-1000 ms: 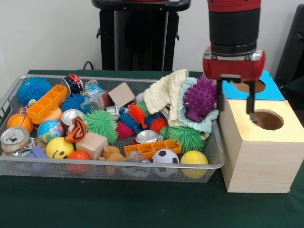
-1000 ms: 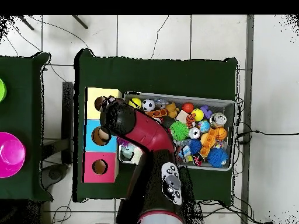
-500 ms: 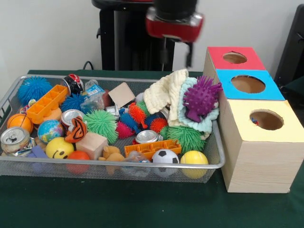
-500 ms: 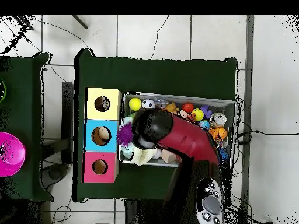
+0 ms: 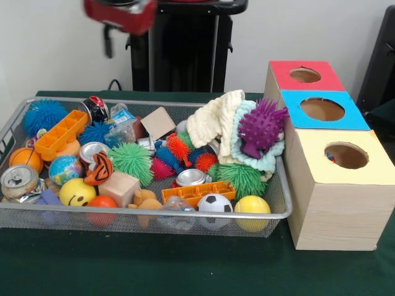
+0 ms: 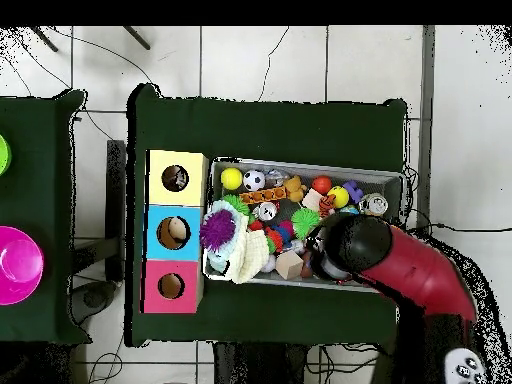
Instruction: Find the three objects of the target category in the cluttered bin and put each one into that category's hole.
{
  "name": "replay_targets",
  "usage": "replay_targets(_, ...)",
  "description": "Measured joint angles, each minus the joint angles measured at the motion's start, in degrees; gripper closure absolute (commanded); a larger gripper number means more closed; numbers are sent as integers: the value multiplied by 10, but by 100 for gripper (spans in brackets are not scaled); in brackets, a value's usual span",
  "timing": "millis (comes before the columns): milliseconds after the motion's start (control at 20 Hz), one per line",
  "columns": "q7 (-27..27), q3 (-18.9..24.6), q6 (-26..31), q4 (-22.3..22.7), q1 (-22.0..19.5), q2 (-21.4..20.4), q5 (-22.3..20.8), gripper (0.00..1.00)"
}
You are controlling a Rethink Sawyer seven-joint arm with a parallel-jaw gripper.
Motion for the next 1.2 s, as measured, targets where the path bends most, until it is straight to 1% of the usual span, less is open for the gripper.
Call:
replay_targets(50, 0, 2, -21, 3, -13, 1, -8, 0)
replay_targets(150, 0, 10, -86, 8, -53, 9, -33, 0)
replay_targets(250, 0, 17, -127, 9, -78, 18, -52, 0)
replay_targets(300, 0, 25, -170, 9, -105, 31, -76, 0)
replay_targets(550, 0, 41, -217, 9, -146, 62, -121, 0)
replay_targets(650, 0, 53, -226, 8, -164, 85, -149, 0)
replay_targets(700, 0, 57, -227, 8, -169, 92, -157, 0)
replay_targets(750, 0, 60, -228, 8, -172, 97, -163, 0)
replay_targets(900, 0, 77, -230, 8, -183, 134, -189, 0)
replay_targets(1100, 0, 88, -241, 8, -184, 158, -199, 0)
replay_targets(1150, 0, 95, -253, 8, -184, 169, -203, 0)
replay_targets(1200, 0, 97, -258, 8, -184, 171, -204, 0)
